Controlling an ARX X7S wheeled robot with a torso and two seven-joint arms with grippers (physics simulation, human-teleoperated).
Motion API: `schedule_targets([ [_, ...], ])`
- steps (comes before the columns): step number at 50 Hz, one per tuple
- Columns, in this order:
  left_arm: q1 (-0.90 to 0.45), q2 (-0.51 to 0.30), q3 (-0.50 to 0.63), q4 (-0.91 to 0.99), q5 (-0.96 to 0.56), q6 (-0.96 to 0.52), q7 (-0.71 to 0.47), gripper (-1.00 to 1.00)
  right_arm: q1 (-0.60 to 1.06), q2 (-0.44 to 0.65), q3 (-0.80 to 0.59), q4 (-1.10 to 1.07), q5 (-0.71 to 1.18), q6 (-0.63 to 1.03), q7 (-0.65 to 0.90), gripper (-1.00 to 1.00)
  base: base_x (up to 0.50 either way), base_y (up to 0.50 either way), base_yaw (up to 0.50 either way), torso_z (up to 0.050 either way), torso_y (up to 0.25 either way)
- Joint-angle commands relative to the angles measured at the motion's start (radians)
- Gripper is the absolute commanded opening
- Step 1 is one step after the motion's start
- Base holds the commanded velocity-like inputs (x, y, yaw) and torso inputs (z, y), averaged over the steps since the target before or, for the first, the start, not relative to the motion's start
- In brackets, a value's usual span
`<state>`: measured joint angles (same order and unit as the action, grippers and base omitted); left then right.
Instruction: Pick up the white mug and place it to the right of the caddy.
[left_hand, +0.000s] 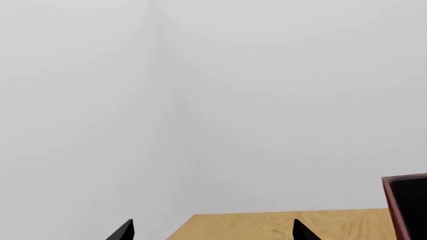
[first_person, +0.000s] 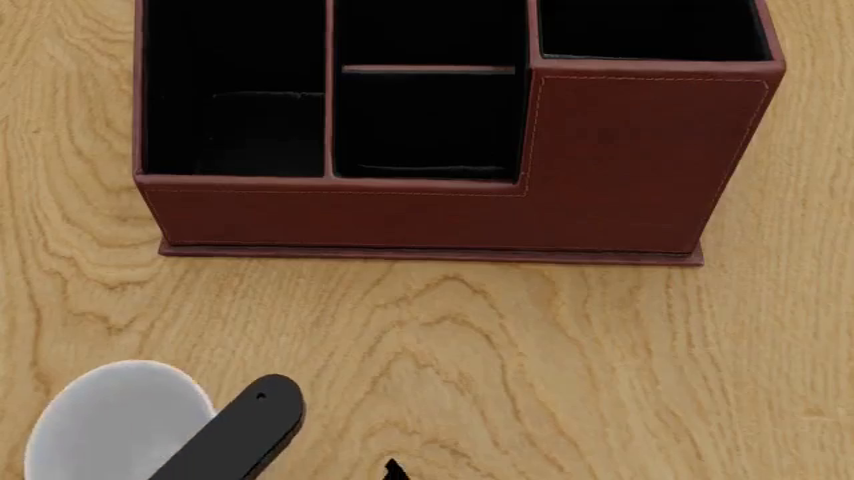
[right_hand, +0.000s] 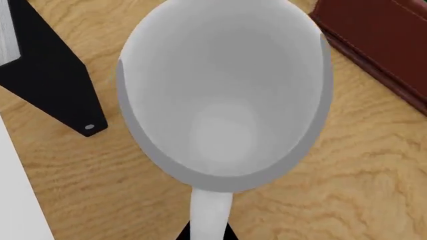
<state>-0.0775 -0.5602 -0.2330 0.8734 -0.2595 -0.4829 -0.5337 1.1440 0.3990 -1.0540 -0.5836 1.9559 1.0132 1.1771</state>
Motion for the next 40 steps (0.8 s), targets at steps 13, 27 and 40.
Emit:
schedule_targets([
  [13,-0.014,-0.004,0.017,0.003,-0.002,-0.008,-0.005,1.00,0.102,0.062,0.086,-0.061,0.060,-0.044,0.052,-1.00,0.00,0.00,0.00,0.000,0.000],
  [27,-0.027,-0.005,0.028,0.004,-0.005,-0.011,-0.008,1.00,0.186,0.128,0.156,-0.078,0.112,-0.082,0.087,-1.00,0.00,0.00,0.00,0.000,0.001],
  [40,-0.034,-0.006,0.038,-0.003,-0.005,-0.008,-0.008,1.00,0.222,0.218,0.230,-0.081,0.127,-0.115,0.091,-1.00,0.00,0.00,0.00,0.000,0.000],
])
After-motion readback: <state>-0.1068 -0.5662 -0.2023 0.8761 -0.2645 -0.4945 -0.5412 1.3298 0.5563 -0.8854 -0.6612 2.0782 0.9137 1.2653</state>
